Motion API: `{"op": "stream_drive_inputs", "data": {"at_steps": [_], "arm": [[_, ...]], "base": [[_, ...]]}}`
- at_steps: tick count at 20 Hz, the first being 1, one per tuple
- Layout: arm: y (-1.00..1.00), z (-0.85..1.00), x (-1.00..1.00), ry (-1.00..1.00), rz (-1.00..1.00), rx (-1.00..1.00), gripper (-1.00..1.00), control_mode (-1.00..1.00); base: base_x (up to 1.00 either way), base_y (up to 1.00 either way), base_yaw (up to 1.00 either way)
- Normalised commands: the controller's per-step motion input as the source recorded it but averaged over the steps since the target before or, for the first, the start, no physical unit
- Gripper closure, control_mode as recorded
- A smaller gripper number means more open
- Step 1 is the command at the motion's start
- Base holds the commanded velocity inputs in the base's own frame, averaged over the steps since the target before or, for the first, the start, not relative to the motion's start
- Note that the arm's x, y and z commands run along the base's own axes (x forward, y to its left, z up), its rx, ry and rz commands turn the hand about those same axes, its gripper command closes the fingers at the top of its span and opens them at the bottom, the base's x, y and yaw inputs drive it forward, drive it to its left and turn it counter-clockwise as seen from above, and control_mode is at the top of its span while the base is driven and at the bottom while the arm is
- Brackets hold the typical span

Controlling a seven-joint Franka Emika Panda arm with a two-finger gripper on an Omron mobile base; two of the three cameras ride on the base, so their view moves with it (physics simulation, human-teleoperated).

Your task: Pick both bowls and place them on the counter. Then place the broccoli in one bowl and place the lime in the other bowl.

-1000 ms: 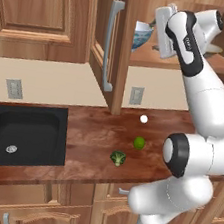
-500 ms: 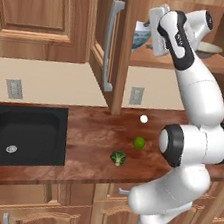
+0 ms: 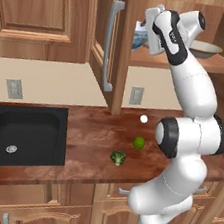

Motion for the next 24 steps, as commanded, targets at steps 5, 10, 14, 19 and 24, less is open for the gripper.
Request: {"op": "stream_drive_inputs", "data": {"at_steps": [5, 10, 14, 19, 24], "arm": [[0.04, -0.06, 0.19, 0.01, 0.0, 0.0, -1.0, -1.0], [0.08, -0.16, 0.05, 0.04, 0.0, 0.0, -1.0, -1.0], [0.05, -0.17, -0.04, 0.05, 0.0, 0.0, 1.0, -1.0], [0.0, -0.24, -0.23, 0.06, 0.0, 0.0, 1.0, -1.0], [0.0, -0.19, -0.3, 0.09, 0.0, 0.0, 1.0, -1.0]], "base": [[0.0, 0.0, 0.0], [0.0, 0.0, 0.0], [0.0, 0.0, 0.0], [0.0, 0.0, 0.0], [0.0, 0.0, 0.0]]}}
